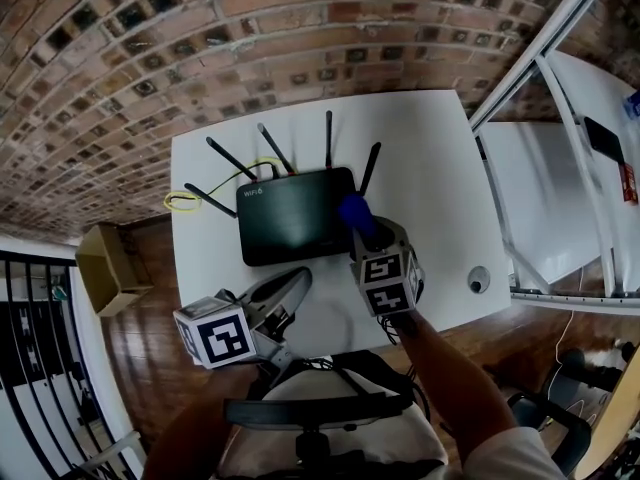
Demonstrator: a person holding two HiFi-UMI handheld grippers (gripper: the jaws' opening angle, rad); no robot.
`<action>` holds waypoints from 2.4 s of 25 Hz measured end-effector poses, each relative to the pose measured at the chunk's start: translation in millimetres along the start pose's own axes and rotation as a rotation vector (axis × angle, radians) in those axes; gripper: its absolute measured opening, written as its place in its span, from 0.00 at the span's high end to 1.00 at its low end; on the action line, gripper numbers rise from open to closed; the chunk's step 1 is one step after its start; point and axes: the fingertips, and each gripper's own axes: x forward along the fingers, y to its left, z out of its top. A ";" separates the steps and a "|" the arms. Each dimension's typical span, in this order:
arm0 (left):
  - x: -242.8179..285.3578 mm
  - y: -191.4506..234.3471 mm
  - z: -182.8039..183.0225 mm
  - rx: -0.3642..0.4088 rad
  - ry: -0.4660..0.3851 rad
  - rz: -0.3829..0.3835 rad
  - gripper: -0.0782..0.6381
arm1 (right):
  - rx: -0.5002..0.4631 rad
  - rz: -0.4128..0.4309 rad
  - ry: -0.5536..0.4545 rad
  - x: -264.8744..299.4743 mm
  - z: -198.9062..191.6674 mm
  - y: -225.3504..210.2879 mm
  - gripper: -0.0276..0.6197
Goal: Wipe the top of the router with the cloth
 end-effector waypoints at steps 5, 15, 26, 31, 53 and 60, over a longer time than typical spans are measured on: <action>5.6 -5.7 -3.6 -0.002 -0.003 0.002 0.87 | 0.024 -0.036 0.038 -5.7 -9.4 -23.7 0.78; 3.3 -10.9 -9.0 0.010 -0.025 0.004 0.87 | 0.085 -0.147 0.022 -26.9 -15.5 -92.3 0.78; -15.4 -16.7 -8.9 0.007 -0.072 0.044 0.87 | 0.273 -0.074 -0.153 -69.9 19.1 -108.4 0.78; -24.4 -20.6 -7.9 0.012 -0.089 0.048 0.87 | 0.337 -0.036 -0.234 -85.7 37.2 -104.4 0.78; -141.4 -35.4 -22.4 0.008 -0.183 -0.097 0.87 | 0.656 0.116 -0.485 -181.0 84.2 -4.2 0.78; -185.0 -51.2 -36.2 -0.007 -0.221 -0.172 0.87 | 0.688 0.148 -0.479 -213.6 76.1 47.6 0.78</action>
